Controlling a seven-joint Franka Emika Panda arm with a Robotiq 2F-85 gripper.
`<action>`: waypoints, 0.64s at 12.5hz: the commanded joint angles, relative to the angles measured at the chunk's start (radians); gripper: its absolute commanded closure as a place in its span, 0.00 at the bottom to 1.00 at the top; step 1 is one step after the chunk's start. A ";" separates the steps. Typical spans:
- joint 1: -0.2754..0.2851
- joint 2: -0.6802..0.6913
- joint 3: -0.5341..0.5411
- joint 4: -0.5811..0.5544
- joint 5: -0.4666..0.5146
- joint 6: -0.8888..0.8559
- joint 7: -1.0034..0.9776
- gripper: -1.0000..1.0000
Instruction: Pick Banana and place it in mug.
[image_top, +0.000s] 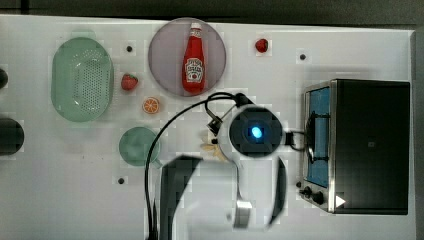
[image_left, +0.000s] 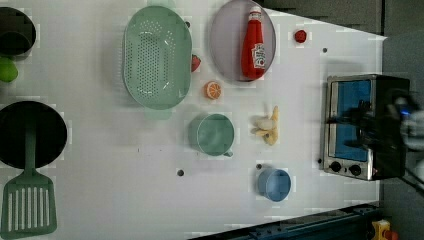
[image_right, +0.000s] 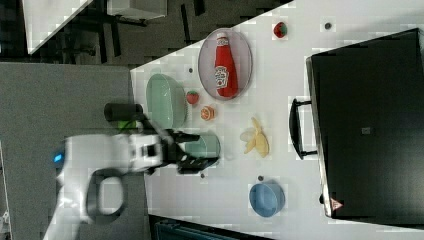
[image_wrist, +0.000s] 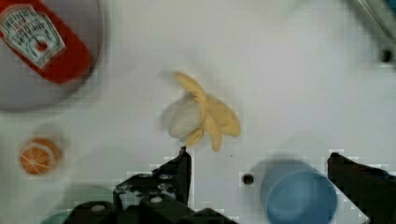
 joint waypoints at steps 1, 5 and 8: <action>0.007 0.074 0.003 -0.037 0.001 0.160 -0.265 0.00; 0.008 0.234 0.006 -0.100 0.001 0.374 -0.350 0.00; 0.009 0.363 0.026 -0.103 0.008 0.457 -0.350 0.00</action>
